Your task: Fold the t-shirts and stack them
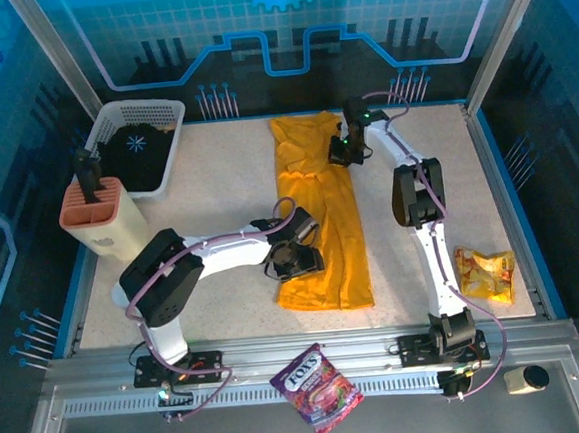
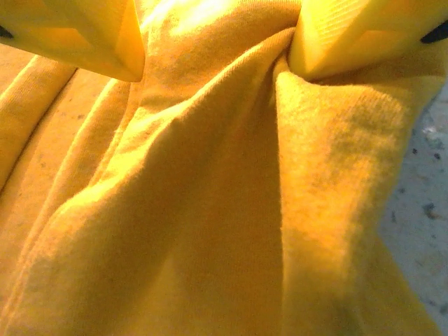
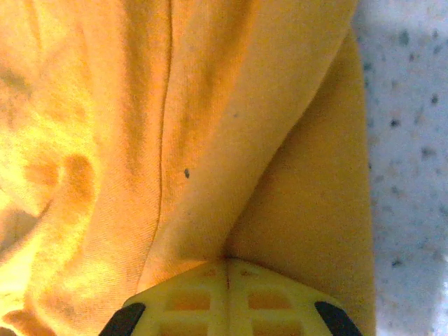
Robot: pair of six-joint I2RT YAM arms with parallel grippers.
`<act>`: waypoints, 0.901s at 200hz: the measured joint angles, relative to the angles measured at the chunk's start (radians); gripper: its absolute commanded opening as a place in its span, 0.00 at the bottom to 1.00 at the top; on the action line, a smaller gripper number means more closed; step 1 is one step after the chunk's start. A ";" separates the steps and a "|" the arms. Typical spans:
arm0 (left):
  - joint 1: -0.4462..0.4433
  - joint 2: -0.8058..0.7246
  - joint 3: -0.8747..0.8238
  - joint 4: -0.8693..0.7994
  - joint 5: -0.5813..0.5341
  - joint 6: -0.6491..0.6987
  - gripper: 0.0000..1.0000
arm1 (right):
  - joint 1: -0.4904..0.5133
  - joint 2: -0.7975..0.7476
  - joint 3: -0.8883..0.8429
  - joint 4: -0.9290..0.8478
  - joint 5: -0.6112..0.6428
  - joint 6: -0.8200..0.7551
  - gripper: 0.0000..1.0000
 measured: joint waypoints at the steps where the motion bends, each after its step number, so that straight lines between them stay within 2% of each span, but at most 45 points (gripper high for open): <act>1: 0.000 -0.001 -0.001 0.000 0.000 0.000 0.60 | 0.000 -0.001 -0.002 0.002 0.000 0.000 0.00; 31: -0.006 -0.021 -0.008 -0.032 -0.013 -0.002 0.65 | -0.001 -0.011 -0.018 0.010 -0.003 -0.017 0.00; 56: -0.011 -0.027 0.031 -0.149 -0.074 0.010 0.77 | -0.003 -0.012 -0.005 -0.008 -0.010 -0.042 0.00; 83: -0.011 -0.027 0.178 -0.305 -0.183 0.063 0.91 | -0.014 -0.038 0.006 -0.044 -0.016 -0.083 0.00; 105: -0.011 -0.058 0.308 -0.354 -0.305 0.138 0.93 | -0.025 -0.171 -0.062 -0.040 -0.017 -0.143 0.04; 119: -0.011 -0.114 0.347 -0.352 -0.393 0.213 0.94 | -0.026 -0.362 -0.187 -0.009 -0.016 -0.204 0.08; 132: -0.011 -0.187 0.351 -0.324 -0.469 0.313 0.97 | -0.017 -0.566 -0.307 0.038 -0.010 -0.272 0.16; 147: -0.011 -0.296 0.323 -0.241 -0.552 0.465 0.99 | 0.010 -0.842 -0.458 0.112 0.014 -0.372 0.31; 170: -0.011 -0.488 0.204 -0.053 -0.636 0.711 0.99 | 0.078 -1.262 -0.726 0.256 0.008 -0.556 0.69; 180: -0.011 -0.565 0.147 0.029 -0.650 0.822 0.99 | 0.106 -1.445 -0.871 0.308 -0.011 -0.654 0.80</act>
